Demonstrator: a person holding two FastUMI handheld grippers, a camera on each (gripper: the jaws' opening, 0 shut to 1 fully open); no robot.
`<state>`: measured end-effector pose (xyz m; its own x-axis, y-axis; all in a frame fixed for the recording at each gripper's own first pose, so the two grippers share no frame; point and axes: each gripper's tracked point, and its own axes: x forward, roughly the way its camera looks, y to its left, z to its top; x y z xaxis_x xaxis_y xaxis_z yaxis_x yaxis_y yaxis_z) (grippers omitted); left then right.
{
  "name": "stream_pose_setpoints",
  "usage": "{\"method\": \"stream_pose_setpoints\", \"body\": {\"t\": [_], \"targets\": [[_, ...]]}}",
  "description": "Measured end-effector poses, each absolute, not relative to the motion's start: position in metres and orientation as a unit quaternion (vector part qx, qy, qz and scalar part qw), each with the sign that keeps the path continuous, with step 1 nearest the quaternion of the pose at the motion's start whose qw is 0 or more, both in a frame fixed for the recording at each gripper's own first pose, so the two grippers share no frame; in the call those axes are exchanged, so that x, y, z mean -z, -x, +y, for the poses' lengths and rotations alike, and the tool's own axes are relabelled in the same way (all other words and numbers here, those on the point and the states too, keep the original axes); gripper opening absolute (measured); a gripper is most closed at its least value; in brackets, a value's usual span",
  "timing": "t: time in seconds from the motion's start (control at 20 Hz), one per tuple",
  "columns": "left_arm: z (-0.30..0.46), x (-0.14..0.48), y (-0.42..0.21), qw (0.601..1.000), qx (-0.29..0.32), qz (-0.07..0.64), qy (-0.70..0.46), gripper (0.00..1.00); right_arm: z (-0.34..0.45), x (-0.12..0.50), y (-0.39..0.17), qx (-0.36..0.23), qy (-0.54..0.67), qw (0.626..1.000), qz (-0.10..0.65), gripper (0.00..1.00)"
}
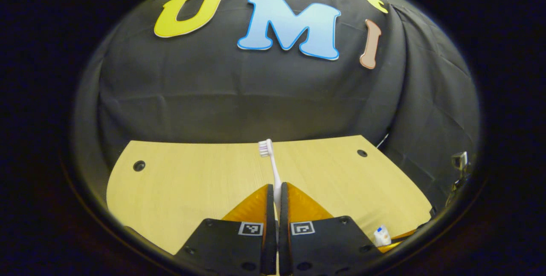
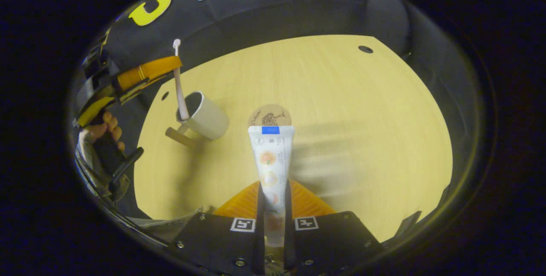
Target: Put the toothbrush and toothpaste on the desktop into the cup, then pick up the cup and place it on the coaster on the desktop.
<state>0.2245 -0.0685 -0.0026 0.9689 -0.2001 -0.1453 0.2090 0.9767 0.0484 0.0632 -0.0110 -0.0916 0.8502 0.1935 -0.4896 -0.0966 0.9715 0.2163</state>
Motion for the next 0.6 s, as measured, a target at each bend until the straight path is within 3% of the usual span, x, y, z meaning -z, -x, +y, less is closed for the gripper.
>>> {"method": "stream_pose_setpoints", "body": {"t": [0.6], "targets": [[-0.034, 0.025, -0.257, 0.994, 0.066, 0.085, 0.006, 0.09, -0.015, 0.092, -0.056, -0.061, -0.104, 0.959, 0.256, 0.19]]}}
